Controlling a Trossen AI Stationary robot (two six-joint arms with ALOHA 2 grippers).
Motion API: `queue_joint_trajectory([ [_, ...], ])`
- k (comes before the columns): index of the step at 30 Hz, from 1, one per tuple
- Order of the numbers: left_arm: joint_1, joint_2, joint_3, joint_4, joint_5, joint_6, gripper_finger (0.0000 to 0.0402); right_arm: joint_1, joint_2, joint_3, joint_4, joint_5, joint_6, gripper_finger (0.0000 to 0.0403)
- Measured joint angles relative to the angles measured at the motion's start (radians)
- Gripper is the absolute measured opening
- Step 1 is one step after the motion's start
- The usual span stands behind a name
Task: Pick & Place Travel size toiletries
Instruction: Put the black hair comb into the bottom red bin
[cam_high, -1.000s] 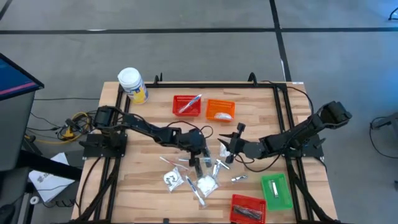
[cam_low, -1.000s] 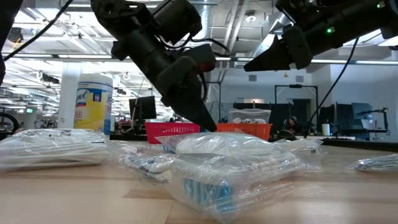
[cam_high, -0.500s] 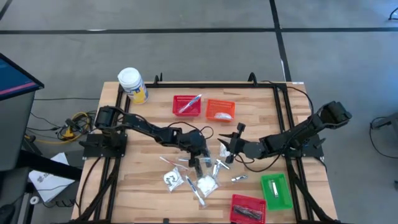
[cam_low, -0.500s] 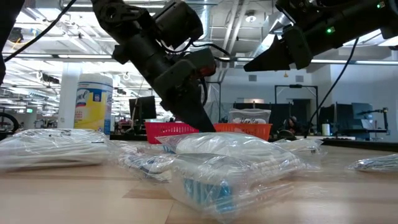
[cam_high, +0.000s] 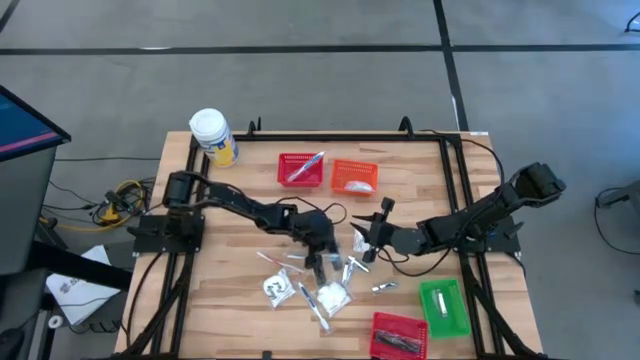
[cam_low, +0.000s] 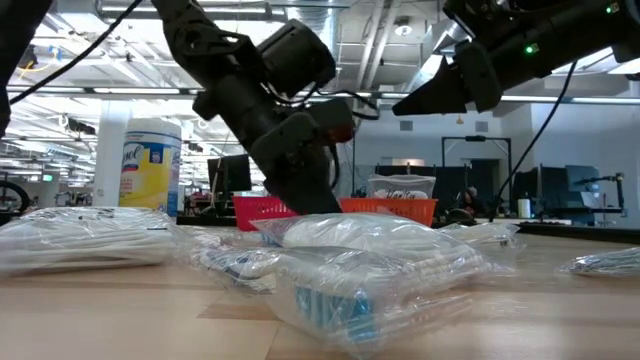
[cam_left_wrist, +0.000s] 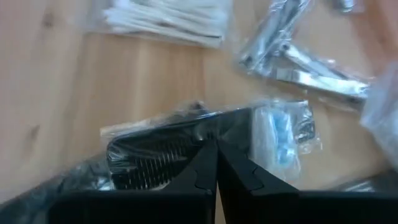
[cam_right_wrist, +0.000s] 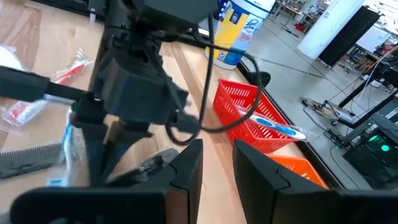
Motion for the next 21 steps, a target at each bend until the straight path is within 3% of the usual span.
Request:
queue_joint_trajectory([
  [14, -0.012, 0.025, 0.024, -0.080, 0.297, -0.023, 0.0001, 0.000, 0.000, 0.000, -0.010, 0.000, 0.000, 0.0081],
  [17, -0.012, 0.017, 0.023, -0.082, 0.260, 0.001, 0.0001, 0.000, 0.000, 0.000, -0.010, 0.000, 0.001, 0.0081],
  [21, -0.011, -0.005, 0.021, -0.068, 0.066, 0.040, 0.0001, 0.000, 0.000, 0.000, -0.010, 0.000, 0.001, 0.0081],
])
